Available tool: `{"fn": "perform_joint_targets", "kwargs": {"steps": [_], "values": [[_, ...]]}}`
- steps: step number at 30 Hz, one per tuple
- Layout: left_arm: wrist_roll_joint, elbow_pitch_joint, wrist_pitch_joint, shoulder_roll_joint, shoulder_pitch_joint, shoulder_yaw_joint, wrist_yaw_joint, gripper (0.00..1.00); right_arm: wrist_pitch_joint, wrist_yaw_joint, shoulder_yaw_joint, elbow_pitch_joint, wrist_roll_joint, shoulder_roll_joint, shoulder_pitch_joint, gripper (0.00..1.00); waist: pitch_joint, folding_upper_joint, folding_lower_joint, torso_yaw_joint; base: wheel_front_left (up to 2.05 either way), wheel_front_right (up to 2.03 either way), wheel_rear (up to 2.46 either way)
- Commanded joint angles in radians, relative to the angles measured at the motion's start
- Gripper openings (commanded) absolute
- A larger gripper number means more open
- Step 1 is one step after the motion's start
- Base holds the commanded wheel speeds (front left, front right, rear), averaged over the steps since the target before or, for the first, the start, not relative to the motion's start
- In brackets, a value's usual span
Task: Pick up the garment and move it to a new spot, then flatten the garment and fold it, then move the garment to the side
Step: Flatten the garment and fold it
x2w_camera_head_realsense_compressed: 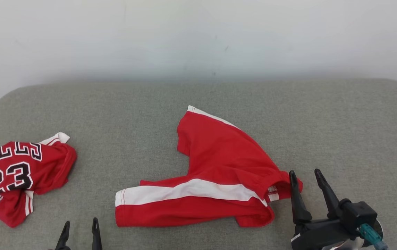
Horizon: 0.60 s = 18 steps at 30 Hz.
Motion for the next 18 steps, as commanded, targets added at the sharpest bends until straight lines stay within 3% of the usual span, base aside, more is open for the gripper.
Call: {"fn": "perform_joint_targets", "kwargs": {"steps": [1, 18], "values": [[0.012, -0.005, -0.003, 0.000, 0.016, 0.002, 0.000, 1.00, 0.000, -0.002, 0.003, -0.005, -0.004, 0.004, 0.014, 1.00, -0.017, 0.0000, 0.0001, -0.011, 0.00, 0.00, 0.00], [0.026, -0.054, -0.003, 0.001, 0.090, 0.011, -0.008, 1.00, 0.000, -0.002, 0.061, -0.001, -0.032, 0.011, 0.077, 1.00, -0.073, 0.0000, 0.0001, -0.034, 0.00, 0.00, 0.00]]}}
